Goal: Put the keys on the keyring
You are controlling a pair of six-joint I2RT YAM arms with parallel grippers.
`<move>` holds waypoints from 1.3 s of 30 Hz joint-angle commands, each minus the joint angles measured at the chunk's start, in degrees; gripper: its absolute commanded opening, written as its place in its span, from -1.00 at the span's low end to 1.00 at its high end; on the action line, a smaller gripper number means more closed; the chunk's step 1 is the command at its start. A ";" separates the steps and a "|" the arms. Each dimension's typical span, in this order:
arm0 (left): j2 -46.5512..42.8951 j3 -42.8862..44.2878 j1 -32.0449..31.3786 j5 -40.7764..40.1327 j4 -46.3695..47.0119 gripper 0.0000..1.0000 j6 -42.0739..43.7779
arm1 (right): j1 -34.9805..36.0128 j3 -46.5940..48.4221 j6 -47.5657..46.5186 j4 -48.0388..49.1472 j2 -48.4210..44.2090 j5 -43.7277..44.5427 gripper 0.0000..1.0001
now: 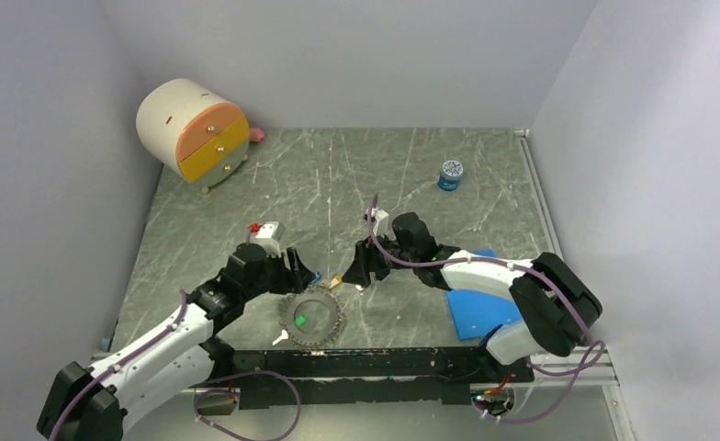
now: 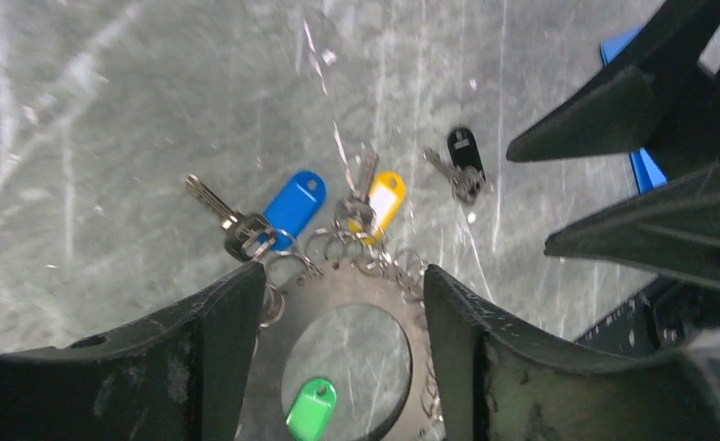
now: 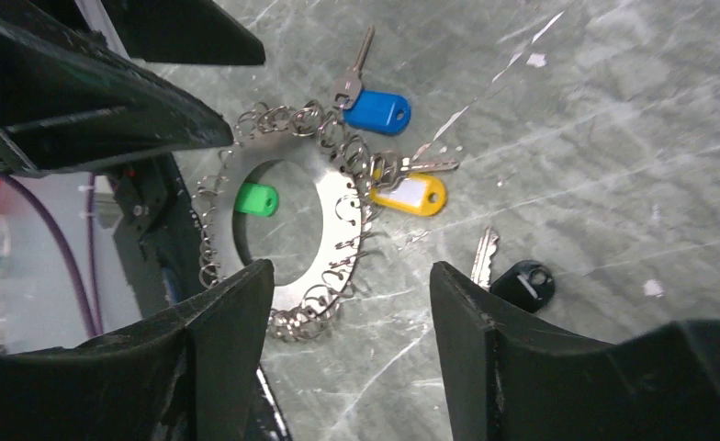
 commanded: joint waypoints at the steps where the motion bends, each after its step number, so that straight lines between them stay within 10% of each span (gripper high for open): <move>1: 2.61 1.73 -0.04 10.72 0.19 0.32 -3.36 | 0.38 1.27 5.17 2.21 1.28 -4.06 0.28; 15: 6.05 -1.98 -1.01 17.89 9.16 0.13 -3.78 | 6.62 3.34 -7.12 -8.50 2.45 -3.23 0.11; 32: 3.25 4.94 -0.90 -4.96 -10.10 0.33 -5.69 | 7.68 10.01 8.17 -14.90 5.42 4.31 0.15; 39: 9.17 9.34 2.07 -1.51 -10.06 0.36 -5.25 | 8.38 11.49 9.69 -16.36 7.45 5.11 0.06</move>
